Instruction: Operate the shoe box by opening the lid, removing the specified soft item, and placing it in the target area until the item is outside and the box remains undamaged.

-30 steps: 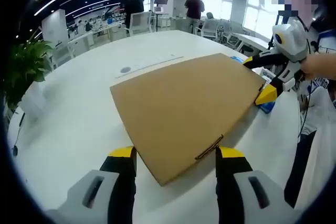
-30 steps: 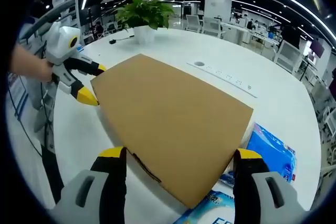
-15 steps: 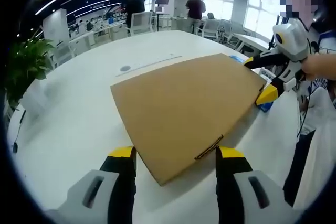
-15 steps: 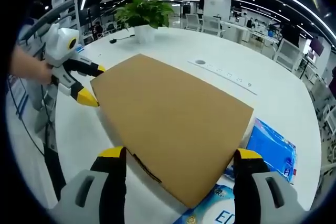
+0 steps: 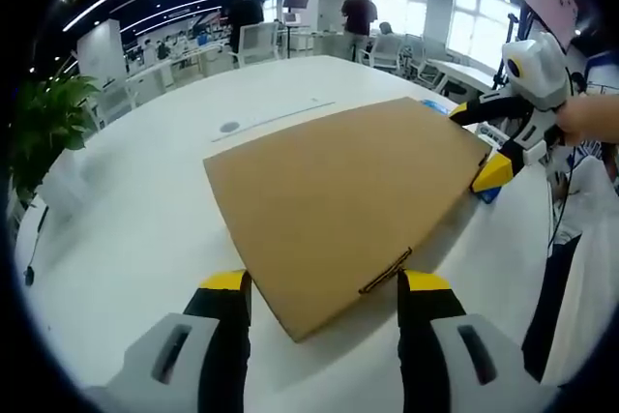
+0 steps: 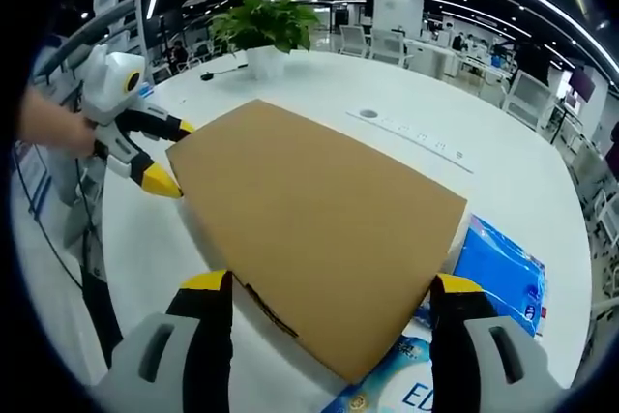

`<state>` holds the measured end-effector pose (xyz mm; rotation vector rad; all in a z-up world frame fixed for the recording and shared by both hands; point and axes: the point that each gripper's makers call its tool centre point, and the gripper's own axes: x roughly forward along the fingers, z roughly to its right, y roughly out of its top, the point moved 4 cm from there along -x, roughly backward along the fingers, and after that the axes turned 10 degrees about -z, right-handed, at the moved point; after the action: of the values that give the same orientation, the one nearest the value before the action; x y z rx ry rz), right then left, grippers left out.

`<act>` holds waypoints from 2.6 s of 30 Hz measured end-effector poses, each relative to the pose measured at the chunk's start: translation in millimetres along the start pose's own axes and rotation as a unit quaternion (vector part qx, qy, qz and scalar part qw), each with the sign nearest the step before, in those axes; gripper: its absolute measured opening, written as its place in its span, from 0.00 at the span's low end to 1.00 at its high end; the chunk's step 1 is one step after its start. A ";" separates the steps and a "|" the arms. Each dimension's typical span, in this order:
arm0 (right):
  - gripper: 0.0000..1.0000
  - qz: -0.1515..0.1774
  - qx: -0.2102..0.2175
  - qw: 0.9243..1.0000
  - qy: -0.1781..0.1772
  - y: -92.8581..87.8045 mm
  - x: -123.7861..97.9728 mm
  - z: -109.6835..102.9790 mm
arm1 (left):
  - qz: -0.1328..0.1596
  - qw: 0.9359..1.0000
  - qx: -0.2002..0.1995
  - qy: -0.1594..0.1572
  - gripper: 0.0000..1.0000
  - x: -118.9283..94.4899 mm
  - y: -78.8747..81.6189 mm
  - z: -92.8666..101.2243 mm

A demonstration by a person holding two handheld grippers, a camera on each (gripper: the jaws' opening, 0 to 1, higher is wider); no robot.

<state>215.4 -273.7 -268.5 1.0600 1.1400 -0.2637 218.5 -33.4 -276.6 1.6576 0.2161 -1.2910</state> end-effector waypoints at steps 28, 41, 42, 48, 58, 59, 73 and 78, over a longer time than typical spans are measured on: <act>0.87 0.004 -0.002 1.000 -0.009 0.5 1.7 -3.0 | -0.009 1.000 0.007 0.008 0.62 -0.2 -2.0 -2.3; 0.81 0.006 0.007 1.000 -0.022 -0.7 -9.7 -3.9 | 0.018 1.000 -0.017 -0.003 0.55 -14.8 -5.5 -3.0; 0.81 0.012 0.010 1.000 -0.026 0.1 -11.7 -2.6 | 0.020 1.000 -0.020 -0.006 0.55 -15.9 -5.8 -2.8; 0.80 0.015 0.014 1.000 -0.020 -2.2 -17.3 -6.5 | 0.030 0.999 -0.026 -0.010 0.59 -19.5 -6.5 -2.9; 0.77 0.075 0.054 0.995 -0.029 6.0 -35.3 -7.7 | 0.071 0.994 -0.076 -0.022 0.67 -33.6 -2.8 -3.6; 0.78 0.094 0.069 0.993 -0.022 7.6 -38.0 -9.4 | 0.078 0.993 -0.089 -0.025 0.69 -36.7 -2.0 -3.3; 0.92 0.149 0.085 0.985 -0.022 12.6 -63.7 -1.4 | 0.151 0.986 -0.061 -0.027 0.65 -62.8 11.9 5.4; 0.92 0.150 0.102 0.983 -0.012 -2.5 -77.4 3.0 | 0.144 0.984 -0.100 -0.010 0.70 -75.0 6.7 2.5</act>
<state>181.0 -302.3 -205.2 1.3901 0.9297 -0.1552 189.9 -8.5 -211.5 1.4433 0.0866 -1.0332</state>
